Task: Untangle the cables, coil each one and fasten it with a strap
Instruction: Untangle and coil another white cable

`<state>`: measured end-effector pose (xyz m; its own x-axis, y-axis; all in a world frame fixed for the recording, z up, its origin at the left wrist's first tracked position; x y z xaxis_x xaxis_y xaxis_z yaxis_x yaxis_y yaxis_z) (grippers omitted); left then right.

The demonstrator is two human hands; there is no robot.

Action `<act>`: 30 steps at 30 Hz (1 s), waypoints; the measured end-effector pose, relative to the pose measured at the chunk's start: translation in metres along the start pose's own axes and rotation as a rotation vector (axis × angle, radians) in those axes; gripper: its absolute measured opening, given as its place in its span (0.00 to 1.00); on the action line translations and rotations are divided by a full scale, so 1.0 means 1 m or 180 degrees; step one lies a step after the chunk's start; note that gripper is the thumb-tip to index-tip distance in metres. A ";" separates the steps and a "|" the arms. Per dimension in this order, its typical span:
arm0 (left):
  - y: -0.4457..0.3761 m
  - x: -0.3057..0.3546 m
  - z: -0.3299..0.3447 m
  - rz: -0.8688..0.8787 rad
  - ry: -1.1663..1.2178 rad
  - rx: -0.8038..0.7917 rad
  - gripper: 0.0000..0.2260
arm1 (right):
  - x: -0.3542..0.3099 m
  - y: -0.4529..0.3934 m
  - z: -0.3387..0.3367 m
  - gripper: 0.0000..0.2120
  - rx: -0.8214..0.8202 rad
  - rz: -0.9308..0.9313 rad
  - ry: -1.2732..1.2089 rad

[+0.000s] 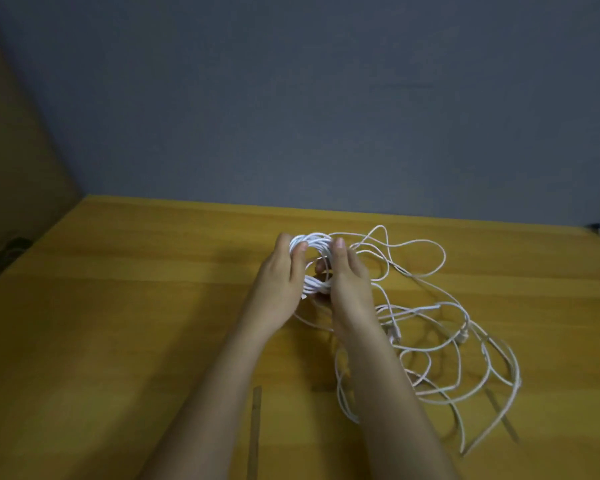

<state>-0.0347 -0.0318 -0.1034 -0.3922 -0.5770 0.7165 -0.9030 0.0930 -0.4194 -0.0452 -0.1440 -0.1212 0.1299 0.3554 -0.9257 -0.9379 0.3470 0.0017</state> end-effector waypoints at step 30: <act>0.044 0.350 0.116 0.0490 0.0053 -0.2509 0.13 | -0.263 0.117 -0.239 0.20 0.2385 0.0356 0.0439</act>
<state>-0.1909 -0.3235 0.0644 -0.5194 -0.4994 0.6935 -0.6941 0.7199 -0.0015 -0.2660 -0.4038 0.0323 -0.0404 0.3286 -0.9436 -0.4682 0.8281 0.3084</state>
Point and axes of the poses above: each hand's wrist, its own y-axis away from the middle knuckle, its own z-axis out of the palm, x = y × z, the point moved 6 cm from there along -y, towards the middle knuckle, and after that the axes turned 12 degrees about -y, right-handed, at the moved point
